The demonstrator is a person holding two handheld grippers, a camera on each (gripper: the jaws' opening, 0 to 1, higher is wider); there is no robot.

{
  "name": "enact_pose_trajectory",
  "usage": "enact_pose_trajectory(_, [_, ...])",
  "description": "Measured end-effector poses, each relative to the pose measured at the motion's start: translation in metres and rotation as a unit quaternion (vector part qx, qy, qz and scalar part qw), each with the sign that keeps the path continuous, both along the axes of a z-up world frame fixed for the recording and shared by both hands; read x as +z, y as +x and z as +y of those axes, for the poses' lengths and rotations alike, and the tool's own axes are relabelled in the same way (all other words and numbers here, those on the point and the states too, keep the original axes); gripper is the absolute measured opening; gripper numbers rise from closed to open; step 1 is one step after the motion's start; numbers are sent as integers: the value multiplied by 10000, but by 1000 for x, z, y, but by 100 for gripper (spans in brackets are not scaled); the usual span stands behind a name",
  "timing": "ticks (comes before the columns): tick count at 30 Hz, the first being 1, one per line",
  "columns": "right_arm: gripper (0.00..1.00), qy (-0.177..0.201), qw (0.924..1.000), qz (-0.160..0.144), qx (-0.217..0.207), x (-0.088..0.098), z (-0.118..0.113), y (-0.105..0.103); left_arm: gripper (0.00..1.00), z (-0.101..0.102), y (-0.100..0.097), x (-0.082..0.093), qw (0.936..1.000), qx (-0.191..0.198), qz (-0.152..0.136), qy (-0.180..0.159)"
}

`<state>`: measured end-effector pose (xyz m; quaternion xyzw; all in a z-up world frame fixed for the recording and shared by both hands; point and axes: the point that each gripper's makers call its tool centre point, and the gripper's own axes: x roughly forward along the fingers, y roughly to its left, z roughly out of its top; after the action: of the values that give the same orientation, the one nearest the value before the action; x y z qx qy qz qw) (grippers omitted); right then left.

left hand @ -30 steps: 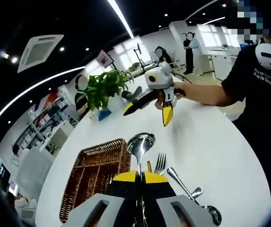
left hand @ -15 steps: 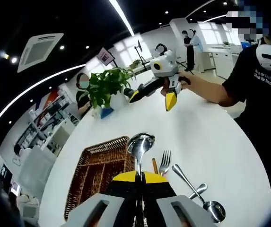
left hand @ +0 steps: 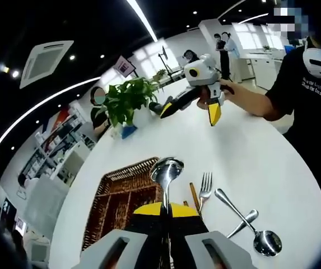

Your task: Arrange the knives, forks, and spoons in their matching storage slots by inserting each utensil handle-first until every utensil is classified and aligned in the correct compartment

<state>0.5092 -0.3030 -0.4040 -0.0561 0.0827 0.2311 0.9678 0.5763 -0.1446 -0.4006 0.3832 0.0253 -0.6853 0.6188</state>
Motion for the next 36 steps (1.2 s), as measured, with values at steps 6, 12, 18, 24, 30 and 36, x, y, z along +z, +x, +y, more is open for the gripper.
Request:
enact_pose_trajectory(6, [99, -122, 9999, -54, -7, -4, 4, 0, 1, -5, 15, 0, 10000, -5, -29, -22])
enact_pose_trajectory(12, [99, -9, 9999, 5, -165, -6, -5, 3, 1, -8, 31, -4, 9999, -13, -110, 45])
enact_pose_trajectory(18, [99, 13, 9999, 7, -150, -6, -5, 4, 1, -15, 44, 3, 9998, -74, -33, -190])
enact_pose_trajectory(24, [99, -40, 9999, 49, -109, -10, 0, 5, 1, -19, 65, 0, 9999, -1, -91, -144])
enact_pose_trajectory(30, [99, -47, 9999, 69, -127, -11, -1, 7, 1, -23, 81, 1, 9998, -17, -136, -119])
enact_pose_trajectory(36, [99, -71, 9998, 94, -135, -14, 0, 9, 1, -27, 101, 5, 9997, 2, -221, -112])
